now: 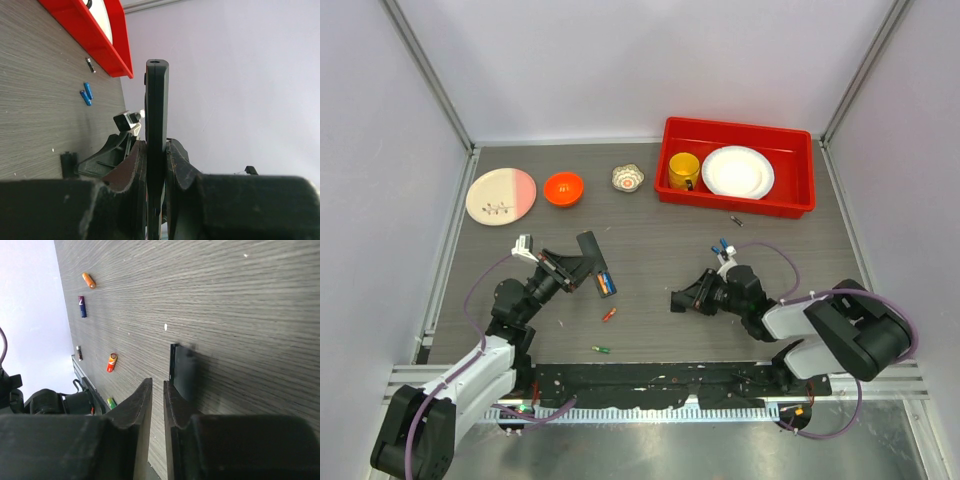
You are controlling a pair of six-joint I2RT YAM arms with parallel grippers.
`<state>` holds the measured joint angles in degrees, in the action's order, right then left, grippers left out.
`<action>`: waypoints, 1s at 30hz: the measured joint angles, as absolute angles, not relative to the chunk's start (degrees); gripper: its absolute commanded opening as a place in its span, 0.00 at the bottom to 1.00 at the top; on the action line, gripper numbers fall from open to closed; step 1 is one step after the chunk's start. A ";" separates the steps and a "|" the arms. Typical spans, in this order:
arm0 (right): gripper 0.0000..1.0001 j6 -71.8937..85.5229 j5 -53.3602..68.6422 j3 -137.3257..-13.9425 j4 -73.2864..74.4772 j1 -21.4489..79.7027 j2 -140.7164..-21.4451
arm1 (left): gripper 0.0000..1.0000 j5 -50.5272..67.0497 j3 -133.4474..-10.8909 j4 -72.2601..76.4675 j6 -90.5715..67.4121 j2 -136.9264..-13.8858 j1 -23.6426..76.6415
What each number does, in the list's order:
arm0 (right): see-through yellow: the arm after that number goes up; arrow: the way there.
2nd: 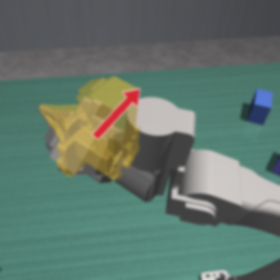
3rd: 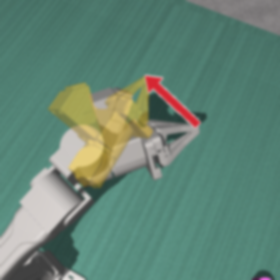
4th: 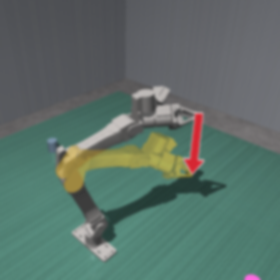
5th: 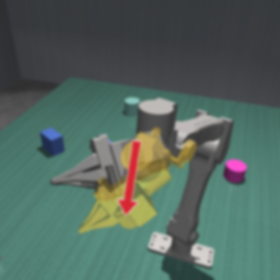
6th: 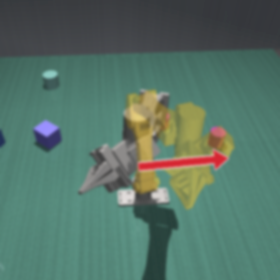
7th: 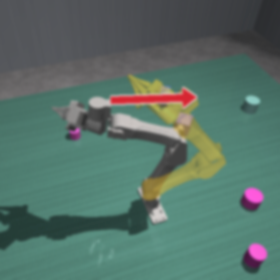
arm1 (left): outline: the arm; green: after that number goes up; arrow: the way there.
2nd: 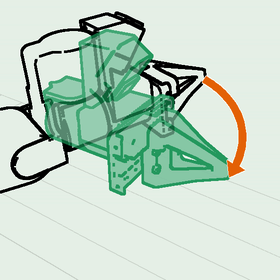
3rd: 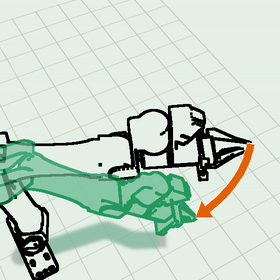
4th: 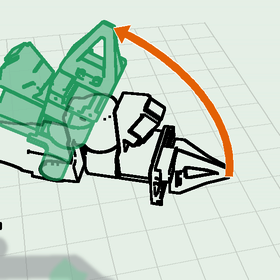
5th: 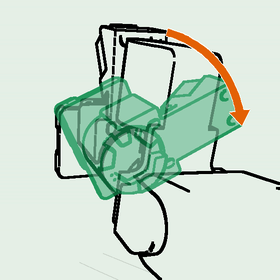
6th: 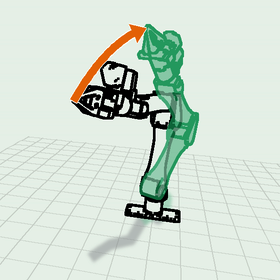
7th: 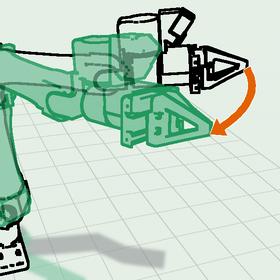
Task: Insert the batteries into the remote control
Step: Adjust the battery cover at the center of the board, then turn over the battery cover at the center of the board.
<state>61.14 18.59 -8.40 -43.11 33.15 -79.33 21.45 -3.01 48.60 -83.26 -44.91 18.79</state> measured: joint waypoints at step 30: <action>0.64 40.16 -10.96 -41.76 17.50 52.25 -77.14 | 0.00 21.08 -2.92 48.58 -83.07 -45.12 18.79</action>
<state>40.16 -10.96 -41.76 17.50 52.25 -77.14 21.08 -2.92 48.58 -83.07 -45.12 18.79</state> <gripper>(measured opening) 0.636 0.182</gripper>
